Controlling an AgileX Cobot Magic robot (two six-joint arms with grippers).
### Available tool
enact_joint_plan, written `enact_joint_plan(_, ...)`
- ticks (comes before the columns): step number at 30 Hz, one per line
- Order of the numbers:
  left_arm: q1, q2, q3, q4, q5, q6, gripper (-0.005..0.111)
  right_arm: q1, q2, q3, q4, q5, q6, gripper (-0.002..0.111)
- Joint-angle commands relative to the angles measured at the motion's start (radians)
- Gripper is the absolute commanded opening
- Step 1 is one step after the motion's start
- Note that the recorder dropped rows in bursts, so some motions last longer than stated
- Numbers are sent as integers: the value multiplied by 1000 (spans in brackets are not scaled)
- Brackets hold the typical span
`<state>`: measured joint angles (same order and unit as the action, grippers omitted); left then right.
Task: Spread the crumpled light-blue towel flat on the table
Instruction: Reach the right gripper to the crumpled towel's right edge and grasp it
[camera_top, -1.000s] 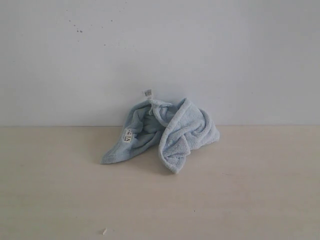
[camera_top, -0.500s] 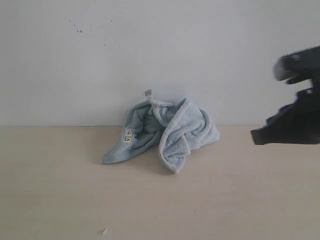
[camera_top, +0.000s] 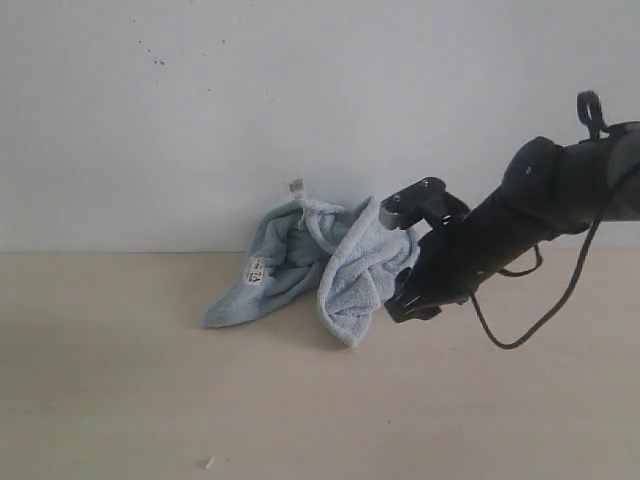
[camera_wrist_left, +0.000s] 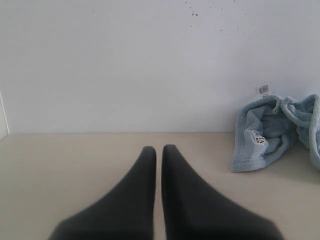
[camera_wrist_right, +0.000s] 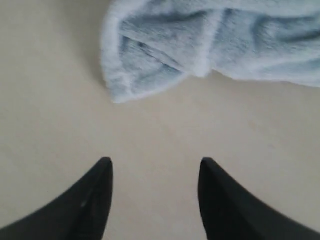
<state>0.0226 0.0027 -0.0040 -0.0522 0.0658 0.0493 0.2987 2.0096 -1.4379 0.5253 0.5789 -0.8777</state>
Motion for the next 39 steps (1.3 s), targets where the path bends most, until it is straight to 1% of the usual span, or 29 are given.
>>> enact_joint_plan(1, 2, -3, 4, -12, -14, 5, 4, 1, 48, -17, 327, 22, -339, 51)
enact_joint_plan(3, 2, -3, 4, -12, -14, 5, 4, 11, 73, -17, 393, 45, -426, 51)
enact_joint_plan(5, 2, -3, 4, -12, -14, 5, 4, 30, 97, -18, 395, 29, -466, 51)
enact_joint_plan(8, 2, -3, 4, -12, -14, 5, 4, 67, 134, -26, 395, -19, -495, 51)
enact_joint_plan(13, 2, -3, 4, -12, -14, 5, 4, 117, 199, -92, 393, -88, -504, 51)
enact_joint_plan(17, 2, -3, 4, -12, -14, 5, 4, 119, 216, -121, 379, -154, -455, 51)
enact_joint_plan(20, 2, -3, 4, -12, -14, 5, 4, 117, 216, -121, 374, -208, -455, 51)
enact_joint_plan(25, 2, -3, 4, -12, -14, 5, 4, 117, 237, -121, 374, -197, -472, 51)
enact_joint_plan(36, 2, -3, 4, -12, -14, 5, 4, 117, 320, -121, 372, -263, -497, 51)
enact_joint_plan(38, 2, -3, 4, -12, -14, 5, 4, 117, 328, -121, 372, -259, -513, 42)
enact_joint_plan(39, 2, -3, 4, -12, -14, 5, 4, 117, 331, -121, 372, -257, -517, 35)
